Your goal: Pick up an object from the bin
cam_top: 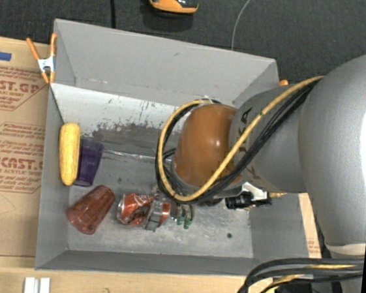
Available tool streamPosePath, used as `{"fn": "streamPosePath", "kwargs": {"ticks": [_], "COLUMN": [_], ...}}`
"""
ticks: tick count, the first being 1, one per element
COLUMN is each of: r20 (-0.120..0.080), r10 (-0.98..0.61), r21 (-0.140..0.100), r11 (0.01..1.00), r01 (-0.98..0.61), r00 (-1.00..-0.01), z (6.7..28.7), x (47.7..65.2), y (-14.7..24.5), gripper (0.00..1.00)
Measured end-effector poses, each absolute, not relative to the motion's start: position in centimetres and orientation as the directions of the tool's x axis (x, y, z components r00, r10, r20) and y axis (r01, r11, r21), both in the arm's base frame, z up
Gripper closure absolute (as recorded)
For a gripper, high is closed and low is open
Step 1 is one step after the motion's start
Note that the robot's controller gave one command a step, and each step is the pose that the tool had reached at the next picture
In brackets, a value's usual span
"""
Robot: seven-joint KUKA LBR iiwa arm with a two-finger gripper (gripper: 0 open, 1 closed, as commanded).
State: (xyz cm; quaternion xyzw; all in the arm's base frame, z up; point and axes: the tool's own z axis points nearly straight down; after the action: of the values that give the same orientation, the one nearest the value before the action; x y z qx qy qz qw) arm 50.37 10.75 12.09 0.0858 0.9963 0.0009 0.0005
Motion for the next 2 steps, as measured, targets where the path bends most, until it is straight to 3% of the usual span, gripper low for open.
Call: {"fn": "streamPosePath", "kwargs": {"ticks": [2], "r20": [0.001], "r10": [0.171], "r21": [0.001], "r11": [0.985], "r01": [0.171], "r00": [-0.985], "z": [13.62], "x": [50.34], "y": [10.77], "gripper": [1.0]}}
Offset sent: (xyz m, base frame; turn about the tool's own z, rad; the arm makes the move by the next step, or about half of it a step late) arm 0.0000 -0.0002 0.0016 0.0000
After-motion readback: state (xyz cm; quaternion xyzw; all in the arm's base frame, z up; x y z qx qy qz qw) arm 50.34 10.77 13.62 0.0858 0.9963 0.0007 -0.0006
